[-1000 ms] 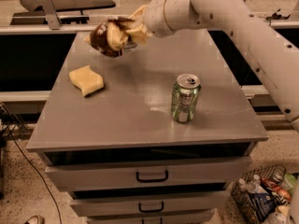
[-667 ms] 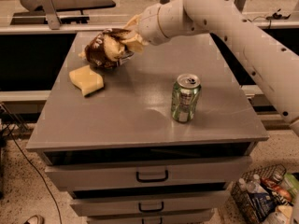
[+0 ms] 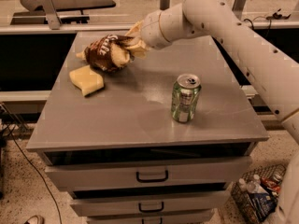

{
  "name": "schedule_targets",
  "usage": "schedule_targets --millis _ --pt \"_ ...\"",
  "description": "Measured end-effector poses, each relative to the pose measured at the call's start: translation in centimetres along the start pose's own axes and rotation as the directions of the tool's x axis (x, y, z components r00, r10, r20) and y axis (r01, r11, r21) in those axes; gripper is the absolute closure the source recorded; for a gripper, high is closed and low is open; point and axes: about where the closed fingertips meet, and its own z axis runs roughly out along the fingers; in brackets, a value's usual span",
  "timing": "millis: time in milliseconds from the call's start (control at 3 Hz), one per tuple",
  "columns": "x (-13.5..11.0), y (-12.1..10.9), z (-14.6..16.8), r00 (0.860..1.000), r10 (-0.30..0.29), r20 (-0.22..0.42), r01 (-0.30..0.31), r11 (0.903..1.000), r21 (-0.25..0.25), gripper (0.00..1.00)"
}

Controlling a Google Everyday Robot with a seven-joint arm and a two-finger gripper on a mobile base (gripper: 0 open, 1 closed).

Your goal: Move brown chip bag near sponge

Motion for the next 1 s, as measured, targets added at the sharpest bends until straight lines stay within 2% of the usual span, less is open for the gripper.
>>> schedule_targets --millis 333,1000 --pt "1.17 -0.05 -0.28 1.0 -0.016 -0.01 0.016 0.9998 -0.011 0.6" --pt "1.52 0.36 -1.2 0.999 -0.044 -0.008 0.044 0.9986 -0.03 0.13"
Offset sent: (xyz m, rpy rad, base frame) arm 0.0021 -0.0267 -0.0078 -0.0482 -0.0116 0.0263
